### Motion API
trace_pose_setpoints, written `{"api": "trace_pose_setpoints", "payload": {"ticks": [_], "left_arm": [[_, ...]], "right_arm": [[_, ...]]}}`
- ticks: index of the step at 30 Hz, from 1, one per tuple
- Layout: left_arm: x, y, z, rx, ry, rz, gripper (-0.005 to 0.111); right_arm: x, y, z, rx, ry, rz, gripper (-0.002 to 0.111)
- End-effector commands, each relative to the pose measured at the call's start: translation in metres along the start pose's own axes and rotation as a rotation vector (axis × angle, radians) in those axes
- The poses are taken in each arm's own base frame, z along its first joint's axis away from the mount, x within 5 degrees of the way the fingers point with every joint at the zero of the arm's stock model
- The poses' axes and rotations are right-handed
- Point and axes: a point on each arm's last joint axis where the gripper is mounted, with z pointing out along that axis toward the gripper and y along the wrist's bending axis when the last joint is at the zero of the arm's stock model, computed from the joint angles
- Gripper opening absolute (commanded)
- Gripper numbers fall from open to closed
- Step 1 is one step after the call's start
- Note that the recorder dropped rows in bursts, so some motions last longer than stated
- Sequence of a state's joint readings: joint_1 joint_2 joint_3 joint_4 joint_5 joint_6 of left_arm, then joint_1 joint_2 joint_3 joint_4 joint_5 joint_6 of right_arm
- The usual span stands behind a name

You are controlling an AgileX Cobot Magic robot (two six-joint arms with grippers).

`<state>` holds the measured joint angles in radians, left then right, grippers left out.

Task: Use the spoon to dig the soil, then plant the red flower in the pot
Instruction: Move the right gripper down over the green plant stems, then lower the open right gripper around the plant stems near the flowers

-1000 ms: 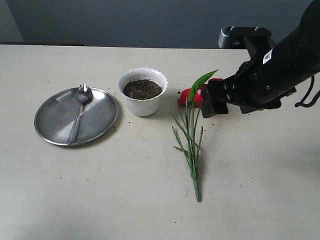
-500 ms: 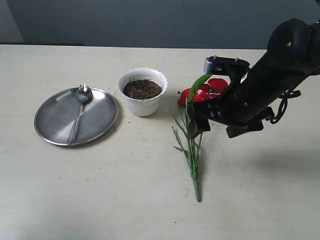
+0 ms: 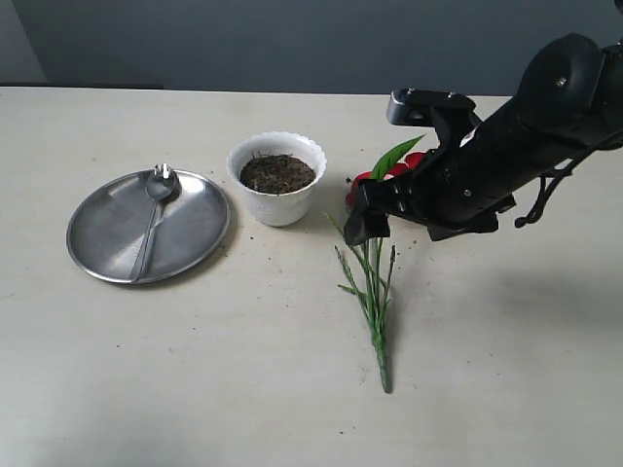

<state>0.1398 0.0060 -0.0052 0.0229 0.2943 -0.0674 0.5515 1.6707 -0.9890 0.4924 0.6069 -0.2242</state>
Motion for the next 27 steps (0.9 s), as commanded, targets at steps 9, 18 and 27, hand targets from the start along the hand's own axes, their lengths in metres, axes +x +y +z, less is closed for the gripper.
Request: {"api": "trace_pose_setpoints", "payload": {"ticks": [9, 18, 27], "left_arm": [[0.001, 0.000, 0.000, 0.004, -0.010, -0.002, 0.000], [0.001, 0.000, 0.000, 0.004, -0.010, -0.002, 0.000], [0.001, 0.000, 0.000, 0.004, -0.010, -0.002, 0.000]], "right_arm": [[-0.020, -0.003, 0.016, 0.012, -0.035, 0.001, 0.105], [-0.044, -0.004, 0.029, 0.060, 0.107, 0.024, 0.105], [-0.054, 0.023, 0.043, 0.129, 0.182, -0.034, 0.105]]}}
